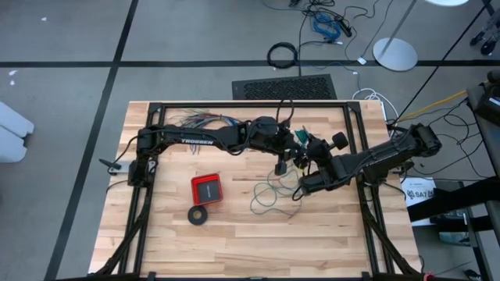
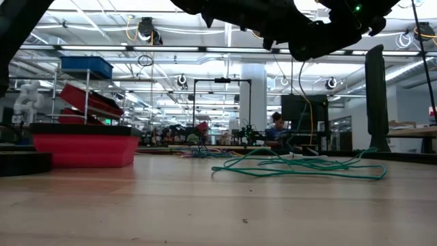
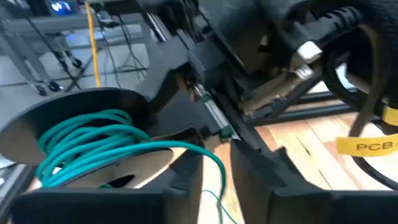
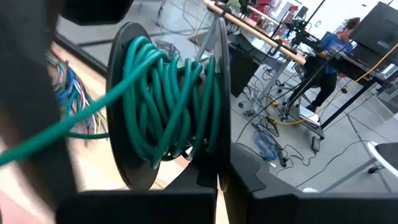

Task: Coil cords
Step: Coil the green wire onto the spool

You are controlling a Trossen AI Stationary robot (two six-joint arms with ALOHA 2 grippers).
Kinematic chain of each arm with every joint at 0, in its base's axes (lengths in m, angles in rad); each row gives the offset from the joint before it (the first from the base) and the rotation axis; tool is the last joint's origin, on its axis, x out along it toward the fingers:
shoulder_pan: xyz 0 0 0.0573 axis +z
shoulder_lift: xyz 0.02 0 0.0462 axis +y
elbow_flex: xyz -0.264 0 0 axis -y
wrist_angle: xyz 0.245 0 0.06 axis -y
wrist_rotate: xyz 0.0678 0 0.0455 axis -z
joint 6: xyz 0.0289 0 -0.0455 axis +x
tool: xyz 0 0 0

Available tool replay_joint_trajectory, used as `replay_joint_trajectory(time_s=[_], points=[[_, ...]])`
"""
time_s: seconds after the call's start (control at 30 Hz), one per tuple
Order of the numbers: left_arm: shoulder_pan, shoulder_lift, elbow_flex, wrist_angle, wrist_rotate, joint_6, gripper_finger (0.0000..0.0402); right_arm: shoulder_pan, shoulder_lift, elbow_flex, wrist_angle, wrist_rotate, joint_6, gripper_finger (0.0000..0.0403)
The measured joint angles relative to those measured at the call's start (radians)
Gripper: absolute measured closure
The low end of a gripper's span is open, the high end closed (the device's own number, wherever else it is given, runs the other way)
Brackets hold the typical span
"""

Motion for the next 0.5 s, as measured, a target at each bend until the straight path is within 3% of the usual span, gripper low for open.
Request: replay_joint_trajectory(time_s=[0.27, 0.5], points=[[-0.002, -0.002, 0.000, 0.028, -0.032, -0.019, 0.0234, 0.024, 0.000, 0.000, -0.019, 0.041, 0.088, 0.0403], [-0.009, -0.003, 0.000, 0.058, -0.044, -0.061, 0.0217, 0.032, 0.000, 0.000, -0.069, 0.105, 0.203, 0.0403]])
